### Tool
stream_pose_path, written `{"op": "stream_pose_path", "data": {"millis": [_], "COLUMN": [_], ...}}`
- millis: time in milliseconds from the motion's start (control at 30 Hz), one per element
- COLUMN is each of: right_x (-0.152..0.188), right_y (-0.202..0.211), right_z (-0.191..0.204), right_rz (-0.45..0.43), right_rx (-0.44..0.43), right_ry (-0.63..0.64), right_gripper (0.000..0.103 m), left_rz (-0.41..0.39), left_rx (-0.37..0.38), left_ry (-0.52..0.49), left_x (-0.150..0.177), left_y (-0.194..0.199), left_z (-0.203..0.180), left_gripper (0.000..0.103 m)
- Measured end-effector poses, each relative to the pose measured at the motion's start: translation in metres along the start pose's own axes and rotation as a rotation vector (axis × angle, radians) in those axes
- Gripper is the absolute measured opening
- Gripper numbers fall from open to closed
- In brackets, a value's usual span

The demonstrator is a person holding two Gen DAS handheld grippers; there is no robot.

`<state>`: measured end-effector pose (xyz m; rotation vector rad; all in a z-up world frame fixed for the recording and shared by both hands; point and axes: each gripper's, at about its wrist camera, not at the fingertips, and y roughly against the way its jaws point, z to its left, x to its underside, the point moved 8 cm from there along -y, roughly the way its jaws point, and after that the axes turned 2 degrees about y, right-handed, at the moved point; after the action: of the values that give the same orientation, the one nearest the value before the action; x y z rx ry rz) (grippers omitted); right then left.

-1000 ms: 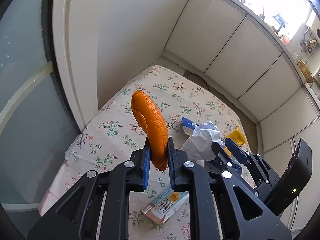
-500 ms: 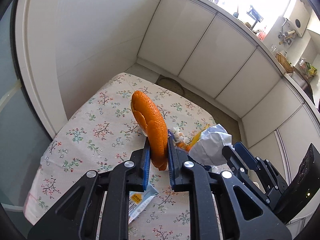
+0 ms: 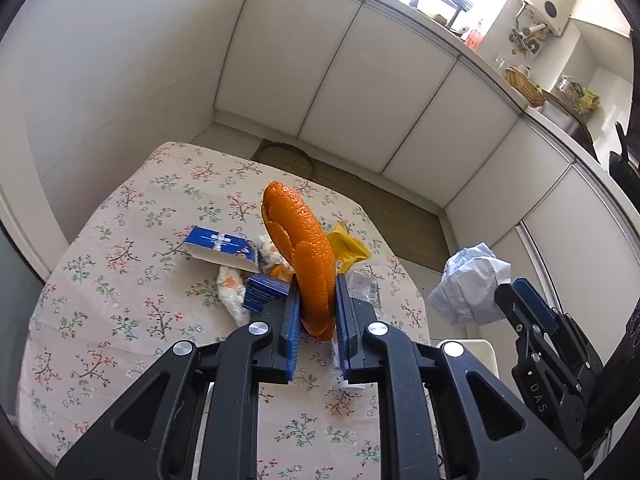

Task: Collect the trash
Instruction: 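Carry the crumpled paper with the right tool over the bin and release it, then lower the orange peel into the bin and open the left tool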

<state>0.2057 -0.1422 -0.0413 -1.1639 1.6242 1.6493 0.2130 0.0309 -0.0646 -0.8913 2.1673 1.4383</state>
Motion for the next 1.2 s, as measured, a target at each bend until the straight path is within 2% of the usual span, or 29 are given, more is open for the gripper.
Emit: {"op": "stream_pose_path", "data": {"millis": [233,433,667,800,1033,1200], "right_x": [0.018,0.05,0.085,0.1,0.116,0.131], "right_y": [0.02,0.034,0.048,0.062,0.091,0.103], "right_z": [-0.071,-0.131,-0.178,-0.204,-0.247,-0.272], "right_rz": [0.012,0.057,0.108,0.11,0.085,0.078], "right_rx": [0.104,0.201,0.271,0.306,0.374,0.42], "right_ry": [-0.075,-0.145,-0.212,-0.269,-0.349,-0.393], "right_gripper": [0.029,0.029,0.031,0.037,0.059,0.062], "left_rz": [0.022,0.041,0.074,0.093,0.122,0.14], "left_rx": [0.042,0.079,0.143,0.191,0.273,0.305], "left_ry": [-0.057,-0.107,-0.171,-0.21,-0.299,-0.36], "left_x": [0.016,0.032,0.057,0.073,0.105,0.125], "left_y": [-0.019,-0.032,-0.051,-0.06,-0.077,-0.089], "left_z": [-0.045,-0.088,-0.15,-0.188,-0.244,-0.27], "left_gripper": [0.015,0.015,0.015,0.015,0.015,0.015]}}
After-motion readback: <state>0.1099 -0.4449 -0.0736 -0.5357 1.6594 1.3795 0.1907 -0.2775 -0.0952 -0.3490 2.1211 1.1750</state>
